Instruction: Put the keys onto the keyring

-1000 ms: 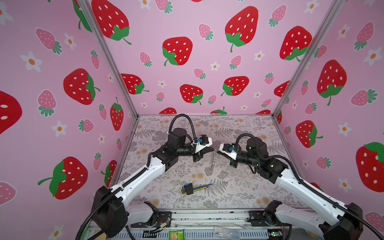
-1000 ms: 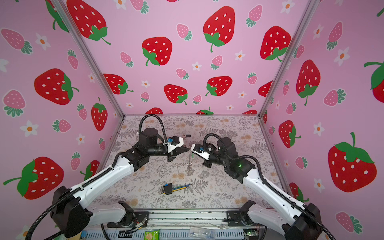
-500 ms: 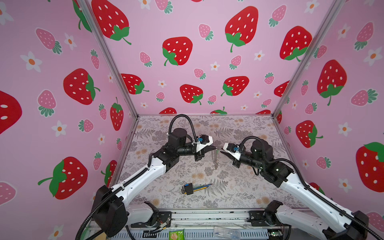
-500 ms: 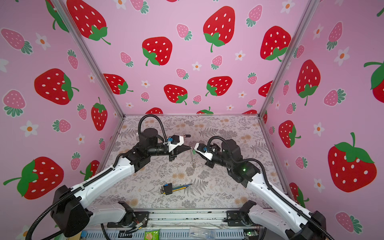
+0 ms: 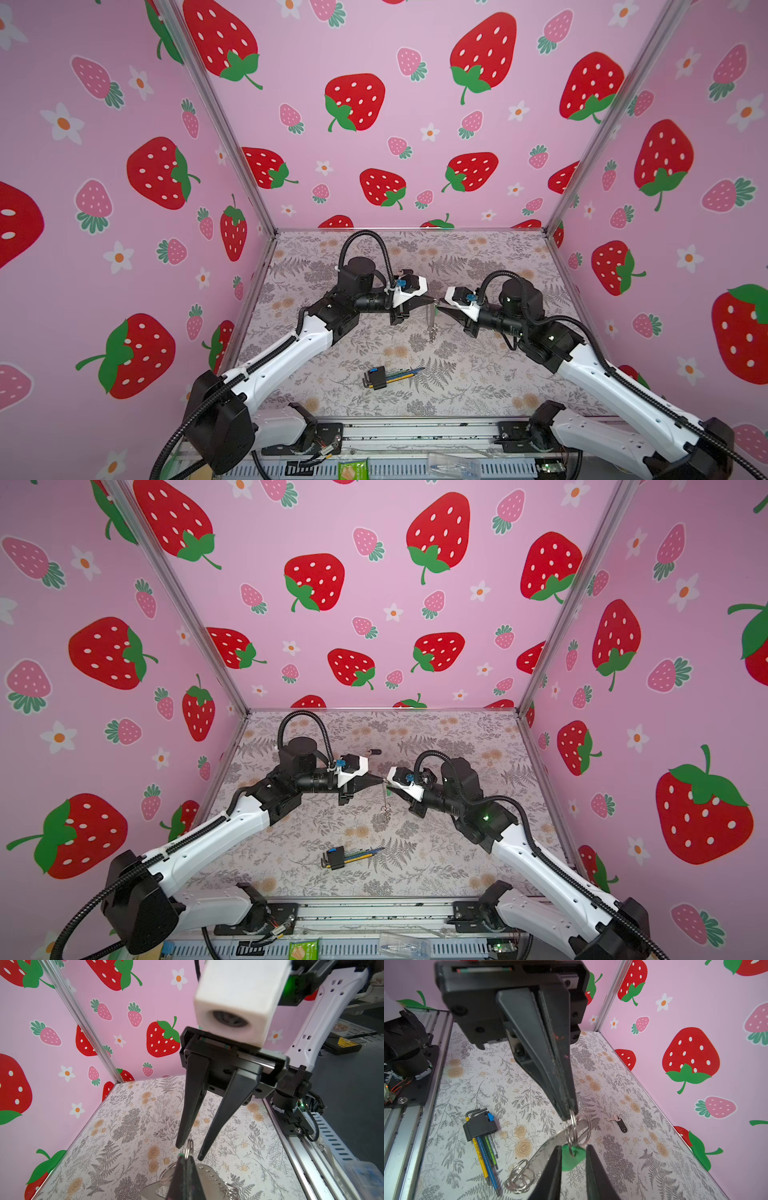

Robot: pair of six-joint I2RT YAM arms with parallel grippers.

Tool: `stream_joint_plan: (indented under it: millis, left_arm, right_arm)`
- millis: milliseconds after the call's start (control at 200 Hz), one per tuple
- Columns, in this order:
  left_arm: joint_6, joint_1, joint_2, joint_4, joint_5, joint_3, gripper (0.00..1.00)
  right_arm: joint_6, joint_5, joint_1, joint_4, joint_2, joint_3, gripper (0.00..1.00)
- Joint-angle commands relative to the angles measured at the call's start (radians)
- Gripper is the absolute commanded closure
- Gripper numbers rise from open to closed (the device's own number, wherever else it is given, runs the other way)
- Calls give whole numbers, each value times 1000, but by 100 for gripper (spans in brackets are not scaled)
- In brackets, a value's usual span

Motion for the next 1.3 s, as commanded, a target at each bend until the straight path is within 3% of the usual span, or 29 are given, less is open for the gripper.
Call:
stream_joint_plan:
  millis: [0, 620, 1271, 1296]
  left_arm:
    - [51, -9, -39, -4, 15, -6, 100]
    - [92, -10, -44, -39, 5, 1, 100]
    - [122, -10, -40, -79, -17, 16, 100]
    - [124, -10, -41, -85, -32, 20, 96]
  right_arm:
    - [19, -36, -3, 3, -14, 39, 77]
    - [47, -111, -7, -1, -3, 53, 78]
    - [52, -109, -17, -5, -7, 42, 96]
    - [54, -106, -17, -7, -5, 44, 96]
